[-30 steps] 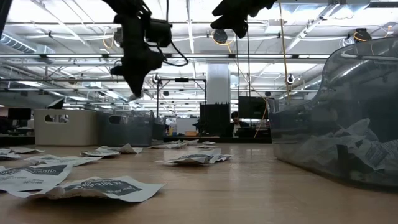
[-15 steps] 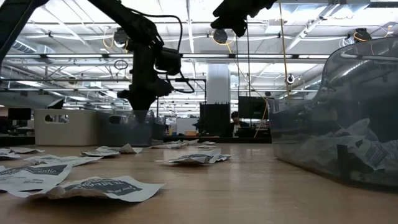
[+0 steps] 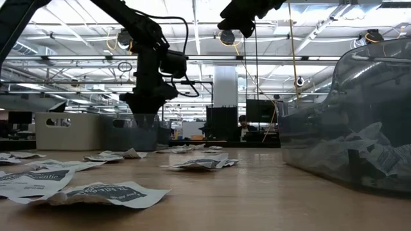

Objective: Pick & Place First Aid Supplies
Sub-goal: Put the white ointment pack into the top black bin

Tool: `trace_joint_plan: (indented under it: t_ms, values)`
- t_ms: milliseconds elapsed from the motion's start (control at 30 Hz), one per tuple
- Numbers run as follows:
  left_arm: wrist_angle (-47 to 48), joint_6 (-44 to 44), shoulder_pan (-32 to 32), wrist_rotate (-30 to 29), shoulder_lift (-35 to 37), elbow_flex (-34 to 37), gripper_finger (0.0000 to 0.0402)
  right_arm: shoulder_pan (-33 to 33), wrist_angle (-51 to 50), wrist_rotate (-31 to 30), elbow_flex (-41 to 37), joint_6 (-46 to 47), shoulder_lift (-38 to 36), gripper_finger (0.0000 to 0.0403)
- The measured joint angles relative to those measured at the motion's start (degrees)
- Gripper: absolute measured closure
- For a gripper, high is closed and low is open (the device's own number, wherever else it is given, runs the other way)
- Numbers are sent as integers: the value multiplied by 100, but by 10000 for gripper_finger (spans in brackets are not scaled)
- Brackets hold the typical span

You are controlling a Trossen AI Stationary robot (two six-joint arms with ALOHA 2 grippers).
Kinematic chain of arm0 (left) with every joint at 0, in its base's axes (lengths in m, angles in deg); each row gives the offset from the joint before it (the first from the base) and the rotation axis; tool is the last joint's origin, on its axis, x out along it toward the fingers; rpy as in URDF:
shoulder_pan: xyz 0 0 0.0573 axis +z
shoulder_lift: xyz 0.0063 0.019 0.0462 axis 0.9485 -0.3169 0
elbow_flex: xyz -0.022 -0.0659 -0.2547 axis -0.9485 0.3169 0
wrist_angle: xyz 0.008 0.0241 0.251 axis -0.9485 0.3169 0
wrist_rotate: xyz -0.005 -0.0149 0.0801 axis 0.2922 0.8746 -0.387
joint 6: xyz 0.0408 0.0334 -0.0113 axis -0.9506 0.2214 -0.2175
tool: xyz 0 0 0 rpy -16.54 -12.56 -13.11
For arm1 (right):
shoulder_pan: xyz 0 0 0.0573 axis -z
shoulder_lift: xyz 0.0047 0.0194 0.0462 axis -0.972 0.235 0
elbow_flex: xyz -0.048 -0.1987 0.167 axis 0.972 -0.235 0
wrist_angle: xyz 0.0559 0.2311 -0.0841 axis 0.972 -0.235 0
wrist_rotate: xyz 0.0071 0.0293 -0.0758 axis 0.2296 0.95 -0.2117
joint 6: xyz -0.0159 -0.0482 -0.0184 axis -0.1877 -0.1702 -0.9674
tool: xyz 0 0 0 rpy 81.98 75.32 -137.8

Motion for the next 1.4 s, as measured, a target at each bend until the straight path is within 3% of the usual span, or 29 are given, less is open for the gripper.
trace_joint_plan:
  t_ms: [233, 667, 800, 1000, 1200, 1400]
  values:
    - [-80, -247, 30, 261, 182, 0, 167, 64, -122, 15, 3, -70, 66, 242]
    - [-327, -617, 154, 341, 936, 2, 160, 376, -962, -7, 0, -1200, 1066, 269]
    - [-957, -921, 180, 765, 1478, 2, 160, 532, -1169, -107, 176, -1515, 1417, 269]
    - [-1736, -1496, 180, 1116, 2240, 2, 160, 786, -1906, -287, 1083, -2136, 2079, 269]
    - [-2332, -1912, 164, 1911, 2753, 2, 160, 943, -2484, -283, 1832, -2928, 2684, 269]
    - [-2537, -2210, 160, 2477, 3058, 2, 160, 1007, -2578, -284, 1958, -3719, 3082, 269]
